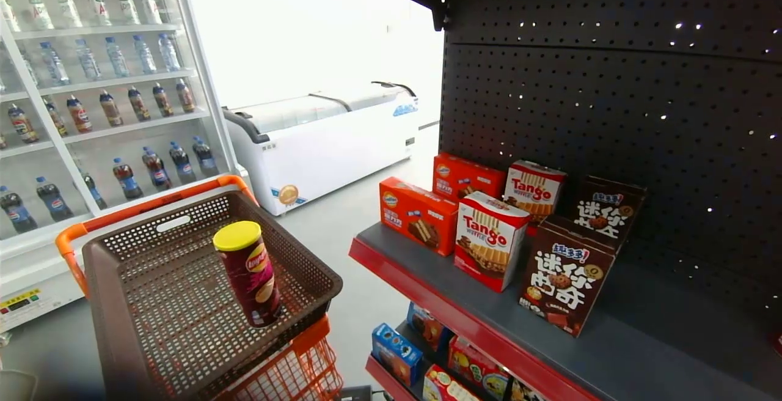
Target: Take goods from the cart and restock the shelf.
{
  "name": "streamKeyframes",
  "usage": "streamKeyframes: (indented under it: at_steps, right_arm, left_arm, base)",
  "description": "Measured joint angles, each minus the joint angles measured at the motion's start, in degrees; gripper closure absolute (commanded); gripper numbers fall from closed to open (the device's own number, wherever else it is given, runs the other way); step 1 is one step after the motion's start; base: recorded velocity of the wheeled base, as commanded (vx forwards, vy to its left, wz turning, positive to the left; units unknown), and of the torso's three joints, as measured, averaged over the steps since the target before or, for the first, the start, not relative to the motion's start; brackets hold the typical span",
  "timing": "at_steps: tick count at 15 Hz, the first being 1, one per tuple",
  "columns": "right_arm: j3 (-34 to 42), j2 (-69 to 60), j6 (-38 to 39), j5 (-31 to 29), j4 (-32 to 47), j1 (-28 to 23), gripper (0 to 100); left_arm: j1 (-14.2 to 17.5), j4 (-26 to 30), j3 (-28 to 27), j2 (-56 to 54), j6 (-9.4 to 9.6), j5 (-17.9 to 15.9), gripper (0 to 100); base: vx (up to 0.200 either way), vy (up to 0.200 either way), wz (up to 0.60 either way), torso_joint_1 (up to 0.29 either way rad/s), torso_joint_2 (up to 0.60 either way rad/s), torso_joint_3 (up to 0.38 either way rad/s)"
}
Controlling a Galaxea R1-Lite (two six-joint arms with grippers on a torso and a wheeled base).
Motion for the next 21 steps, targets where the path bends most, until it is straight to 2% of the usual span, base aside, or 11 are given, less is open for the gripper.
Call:
streamKeyframes:
  at_steps: [3,7,11,15,19,21]
  right_arm:
    - [0.0,0.0,-0.02,0.0,0.01,0.06,0]
    - [0.0,0.0,0.0,-0.02,0.01,0.0,0]
    - [0.0,0.0,0.0,-0.02,0.01,0.01,0]
    - [0.0,0.0,-0.02,-0.02,0.01,0.01,0]
    - [0.0,0.0,0.0,-0.02,0.01,0.01,0]
    - [0.0,0.0,-0.02,-0.02,0.01,0.06,0]
  left_arm:
    - [-0.3,-1.1,-4.96,16.73,0.82,-0.15,0]
    - [0.61,-9.86,-7.17,35.52,1.39,-0.28,0]
    - [2.63,-24.61,-7.52,52.44,1.58,-0.48,0]
    - [2.88,-41.47,-7.24,67.56,1.56,-1.1,0]
    - [2.79,-49.01,-6.64,78.32,1.34,-1.1,0]
    - [2.77,-55.71,-6.67,83.46,1.23,-1.07,0]
  base:
    - [0.0,0.0,0.0,0.0,0.0,0.0]
    - [0.0,0.0,0.0,0.0,0.0,0.0]
    - [0.0,0.0,0.0,0.0,0.0,0.0]
    - [0.0,0.0,0.0,0.0,0.0,0.0]
    - [0.0,0.0,0.0,0.0,0.0,0.0]
    - [0.0,0.0,0.0,0.0,0.0,0.0]
